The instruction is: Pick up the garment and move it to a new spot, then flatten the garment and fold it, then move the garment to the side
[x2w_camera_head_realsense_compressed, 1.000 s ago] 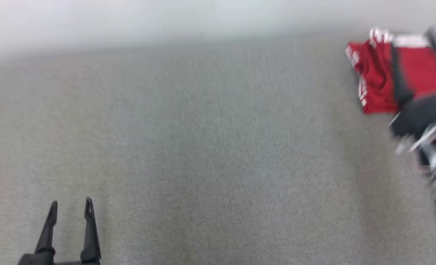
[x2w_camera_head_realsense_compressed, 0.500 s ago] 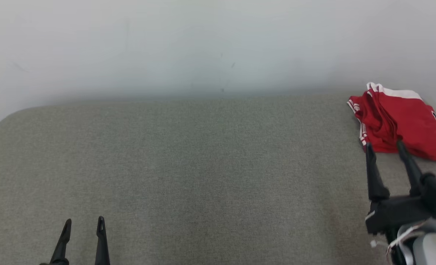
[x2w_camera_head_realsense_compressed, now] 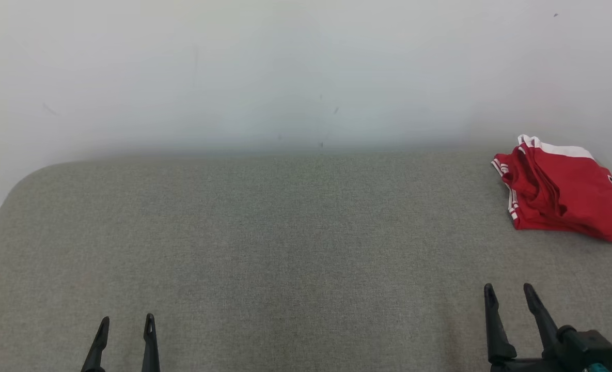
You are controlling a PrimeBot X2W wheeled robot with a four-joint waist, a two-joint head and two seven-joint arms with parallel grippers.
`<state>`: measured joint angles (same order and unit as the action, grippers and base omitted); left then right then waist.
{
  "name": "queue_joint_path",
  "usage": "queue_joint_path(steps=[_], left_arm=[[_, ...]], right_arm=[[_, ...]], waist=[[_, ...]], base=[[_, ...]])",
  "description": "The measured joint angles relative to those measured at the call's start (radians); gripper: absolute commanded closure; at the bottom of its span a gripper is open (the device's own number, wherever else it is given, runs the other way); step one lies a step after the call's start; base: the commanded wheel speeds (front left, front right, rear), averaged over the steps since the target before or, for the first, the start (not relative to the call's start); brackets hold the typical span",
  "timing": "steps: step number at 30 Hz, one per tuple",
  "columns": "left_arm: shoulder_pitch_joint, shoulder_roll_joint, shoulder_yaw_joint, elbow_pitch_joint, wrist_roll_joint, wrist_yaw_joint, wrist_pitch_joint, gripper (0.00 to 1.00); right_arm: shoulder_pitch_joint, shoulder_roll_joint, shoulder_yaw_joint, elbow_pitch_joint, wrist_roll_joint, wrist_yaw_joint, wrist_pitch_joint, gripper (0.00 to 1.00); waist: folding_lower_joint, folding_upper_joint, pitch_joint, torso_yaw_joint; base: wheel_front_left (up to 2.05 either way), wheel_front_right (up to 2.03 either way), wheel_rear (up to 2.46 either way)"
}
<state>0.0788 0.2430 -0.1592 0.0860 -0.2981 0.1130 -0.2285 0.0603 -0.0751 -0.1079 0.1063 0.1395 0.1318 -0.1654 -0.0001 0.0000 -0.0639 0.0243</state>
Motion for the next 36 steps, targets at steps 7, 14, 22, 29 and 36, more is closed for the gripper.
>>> queue_joint_path(steps=[7, 14, 22, 29, 36], left_arm=[[-0.001, 0.005, -0.009, 0.012, 0.000, 0.000, 0.001, 0.00], [-0.003, 0.012, -0.012, 0.022, 0.001, 0.002, 0.004, 0.00], [-0.003, 0.014, -0.012, 0.026, -0.005, 0.006, 0.002, 0.00], [-0.002, 0.014, -0.011, 0.025, -0.012, 0.010, 0.001, 0.00], [-0.002, 0.018, -0.011, 0.024, -0.015, 0.019, 0.001, 0.00]], right_arm=[[0.014, 0.017, 0.013, 0.008, -0.002, 0.000, -0.011, 0.00], [0.020, 0.022, 0.026, 0.018, -0.002, 0.000, -0.011, 0.00], [0.020, 0.023, 0.036, 0.035, 0.002, 0.000, -0.011, 0.00], [0.020, 0.023, 0.039, 0.041, 0.009, 0.000, -0.011, 0.00], [0.020, 0.023, 0.040, 0.045, 0.014, 0.000, -0.011, 0.00]], waist=[[0.0001, 0.0000, -0.011, 0.001], [0.0001, 0.0000, -0.016, 0.009], [0.0000, 0.0001, -0.018, 0.014], [0.0001, 0.0000, -0.018, 0.012], [0.0001, 0.0001, -0.018, 0.011]], base=[[0.00, 0.00, 0.00], [0.00, 0.00, 0.00], [0.00, 0.00, 0.00], [0.00, 0.00, 0.00], [0.00, 0.00, 0.00]])
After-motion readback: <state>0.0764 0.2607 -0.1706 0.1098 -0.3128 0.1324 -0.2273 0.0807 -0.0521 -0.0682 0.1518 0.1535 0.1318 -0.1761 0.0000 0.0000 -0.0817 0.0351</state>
